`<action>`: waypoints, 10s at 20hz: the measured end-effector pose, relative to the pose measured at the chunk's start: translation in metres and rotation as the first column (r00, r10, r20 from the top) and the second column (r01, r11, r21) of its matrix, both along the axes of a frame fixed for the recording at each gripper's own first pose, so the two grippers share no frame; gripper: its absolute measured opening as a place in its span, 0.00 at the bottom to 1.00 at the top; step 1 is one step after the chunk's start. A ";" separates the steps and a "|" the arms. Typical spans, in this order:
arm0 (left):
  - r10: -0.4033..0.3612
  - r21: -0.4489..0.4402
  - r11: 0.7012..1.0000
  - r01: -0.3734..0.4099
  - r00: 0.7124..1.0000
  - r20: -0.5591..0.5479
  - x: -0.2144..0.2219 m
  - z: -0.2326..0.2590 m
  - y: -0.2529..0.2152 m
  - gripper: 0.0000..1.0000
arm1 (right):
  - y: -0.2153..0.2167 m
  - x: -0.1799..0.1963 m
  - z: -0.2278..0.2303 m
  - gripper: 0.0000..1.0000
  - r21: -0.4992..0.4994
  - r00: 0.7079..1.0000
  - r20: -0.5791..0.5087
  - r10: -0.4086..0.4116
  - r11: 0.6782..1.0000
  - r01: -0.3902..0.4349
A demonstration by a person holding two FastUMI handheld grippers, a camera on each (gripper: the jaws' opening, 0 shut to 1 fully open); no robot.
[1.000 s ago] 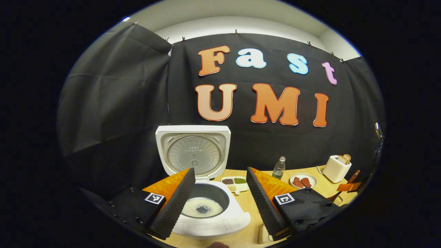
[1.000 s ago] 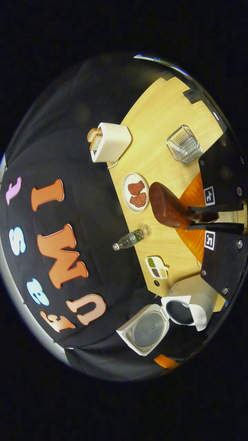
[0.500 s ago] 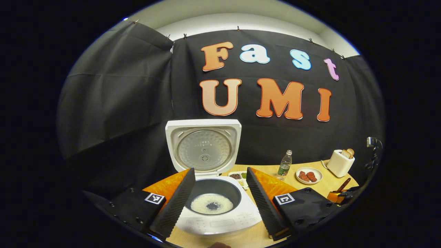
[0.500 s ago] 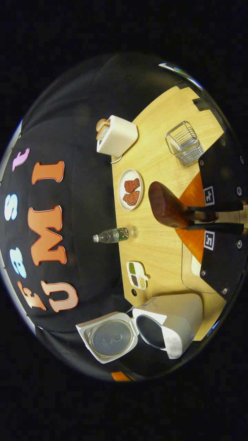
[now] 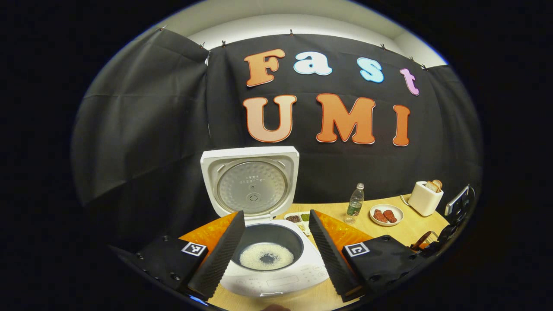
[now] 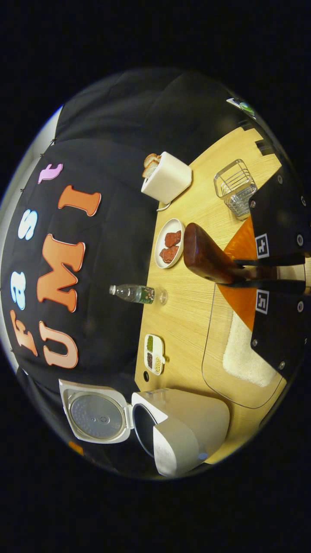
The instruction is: Close the left gripper, press the button to open the rice cooker; take a wooden spoon from the chopstick holder with the right hand, scoop a spoonful of rice and pour it into the rice cooker, then put the wooden spoon back into the chopstick holder.
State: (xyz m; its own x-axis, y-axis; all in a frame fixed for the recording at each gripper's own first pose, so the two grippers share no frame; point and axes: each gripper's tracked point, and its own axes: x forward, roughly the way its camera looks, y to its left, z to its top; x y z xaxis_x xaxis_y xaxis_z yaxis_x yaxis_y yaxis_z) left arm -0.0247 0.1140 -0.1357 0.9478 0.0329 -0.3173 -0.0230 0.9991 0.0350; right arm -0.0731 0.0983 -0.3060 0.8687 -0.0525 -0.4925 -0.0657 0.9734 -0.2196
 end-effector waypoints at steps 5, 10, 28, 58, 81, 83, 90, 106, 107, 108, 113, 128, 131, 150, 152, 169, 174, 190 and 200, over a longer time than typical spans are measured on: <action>-0.038 -0.004 0.999 0.038 0.999 -0.026 0.003 -0.008 -0.009 1.00 | 0.017 -0.014 -0.012 0.16 0.028 1.000 -0.004 0.026 0.999 -0.026; -0.054 -0.003 0.999 0.054 0.998 -0.039 0.002 -0.013 -0.010 1.00 | 0.043 -0.016 -0.016 0.12 0.133 0.999 -0.039 0.010 0.991 -0.004; -0.025 -0.038 0.999 0.023 0.999 -0.043 0.006 -0.017 0.014 1.00 | 0.049 -0.006 -0.022 0.12 0.425 0.970 -0.227 -0.089 0.887 0.181; 0.026 -0.072 0.997 -0.030 0.999 -0.046 0.004 -0.014 0.009 1.00 | 0.041 -0.016 -0.036 0.12 0.815 0.887 -0.461 0.011 0.401 0.418; 0.204 -0.022 0.979 -0.204 0.979 0.013 -0.017 0.025 -0.022 1.00 | -0.036 0.011 0.035 0.12 0.945 0.944 -0.298 0.142 0.182 0.271; 0.207 -0.018 0.978 -0.207 0.978 0.017 -0.018 0.028 -0.024 1.00 | -0.039 0.014 0.045 0.12 0.954 0.948 -0.284 0.141 0.140 0.265; 0.227 -0.024 0.974 -0.226 0.973 0.042 -0.025 0.037 -0.016 1.00 | -0.027 0.035 0.104 0.12 0.977 0.967 -0.208 0.145 -0.021 0.213; 0.483 0.001 0.874 -0.486 0.868 0.116 -0.099 0.049 0.116 1.00 | 0.143 0.079 0.167 0.12 0.978 0.918 -0.191 0.349 -0.017 0.210; 0.493 0.002 0.868 -0.497 0.862 0.121 -0.102 0.050 0.123 1.00 | 0.155 0.081 0.166 0.11 0.979 0.914 -0.192 0.356 -0.001 0.206; 0.501 0.009 0.863 -0.506 0.857 0.121 -0.105 0.055 0.129 1.00 | 0.167 0.085 0.167 0.12 0.979 0.912 -0.191 0.362 0.002 0.205; 0.532 0.017 0.844 -0.536 0.840 0.112 -0.115 0.046 0.165 1.00 | 0.226 0.101 0.157 0.12 0.979 0.904 -0.206 0.376 0.086 0.187; 0.577 -0.008 0.816 -0.578 0.815 0.058 -0.123 0.014 0.237 1.00 | 0.325 0.130 0.152 0.12 0.828 0.929 -0.079 0.361 0.543 -0.141; 0.584 -0.011 0.811 -0.585 0.810 0.051 -0.125 0.010 0.242 1.00 | 0.331 0.131 0.157 0.12 0.797 0.928 -0.052 0.369 0.575 -0.183; 0.586 0.000 0.809 -0.587 0.808 0.065 -0.139 0.023 0.236 1.00 | 0.352 0.118 0.192 0.12 0.570 0.880 0.117 0.460 0.695 -0.439; 0.581 0.009 0.813 -0.582 0.811 0.071 -0.139 0.025 0.235 1.00 | 0.354 0.118 0.198 0.12 0.539 0.872 0.140 0.470 0.702 -0.465; 0.606 -0.004 0.794 -0.608 0.792 0.077 -0.149 0.027 0.235 1.00 | 0.393 0.085 0.269 0.12 0.193 0.685 0.367 0.629 0.670 -0.717; 0.600 -0.013 0.800 -0.600 0.799 0.046 -0.155 0.019 0.234 1.00 | 0.398 0.073 0.260 0.12 0.075 0.644 0.369 0.671 0.668 -0.740; 0.481 0.003 0.877 -0.481 0.876 0.036 -0.121 0.020 0.143 1.00 | 0.226 0.084 0.251 0.12 0.363 0.837 0.318 0.446 0.758 -0.542; 0.319 0.008 0.948 -0.319 0.948 0.003 -0.074 0.014 0.034 1.00 | 0.013 0.083 0.214 0.12 0.458 0.965 0.223 0.138 0.859 -0.228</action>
State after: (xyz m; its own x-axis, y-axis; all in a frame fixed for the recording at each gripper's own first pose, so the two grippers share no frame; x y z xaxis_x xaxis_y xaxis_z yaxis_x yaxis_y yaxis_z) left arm -0.0985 0.1476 -0.1212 0.8880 0.3358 -0.3141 -0.3401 0.9394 0.0430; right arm 0.0097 0.1115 -0.0922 0.9136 0.3170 -0.2546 -0.2573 0.9356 0.2418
